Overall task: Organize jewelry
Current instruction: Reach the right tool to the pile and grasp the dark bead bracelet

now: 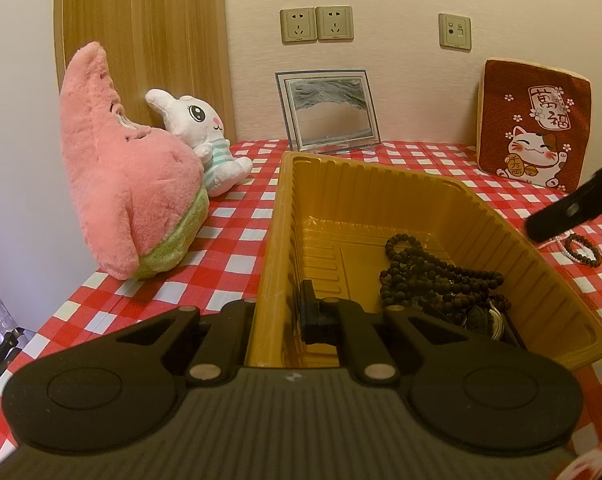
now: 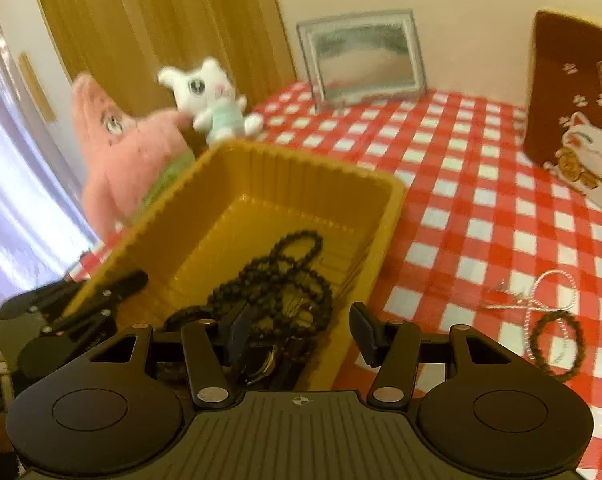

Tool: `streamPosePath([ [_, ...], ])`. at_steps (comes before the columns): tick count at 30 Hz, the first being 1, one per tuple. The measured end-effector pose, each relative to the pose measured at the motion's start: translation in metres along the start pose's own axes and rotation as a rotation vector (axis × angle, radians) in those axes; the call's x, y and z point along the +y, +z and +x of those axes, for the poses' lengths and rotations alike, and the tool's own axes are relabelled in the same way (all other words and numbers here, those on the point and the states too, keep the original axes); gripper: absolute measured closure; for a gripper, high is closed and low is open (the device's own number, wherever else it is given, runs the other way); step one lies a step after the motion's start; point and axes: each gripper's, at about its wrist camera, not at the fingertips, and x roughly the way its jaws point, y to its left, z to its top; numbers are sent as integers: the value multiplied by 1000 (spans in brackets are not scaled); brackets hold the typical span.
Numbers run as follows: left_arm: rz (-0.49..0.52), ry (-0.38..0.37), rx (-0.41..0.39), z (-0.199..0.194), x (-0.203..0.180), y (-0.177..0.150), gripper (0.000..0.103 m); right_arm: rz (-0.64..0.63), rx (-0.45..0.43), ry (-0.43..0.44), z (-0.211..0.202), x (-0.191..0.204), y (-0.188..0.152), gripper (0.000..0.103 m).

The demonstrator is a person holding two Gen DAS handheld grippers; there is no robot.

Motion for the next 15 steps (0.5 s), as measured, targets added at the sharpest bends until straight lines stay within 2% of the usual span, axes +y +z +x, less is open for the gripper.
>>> streamPosePath([
  [5,2,1,0,1,0,0,96,28,-49,-78,-25,-26,-8,48],
  [15,8,1,4,0,0,0,96,60,-7,-306,-36,-109,-37,49],
])
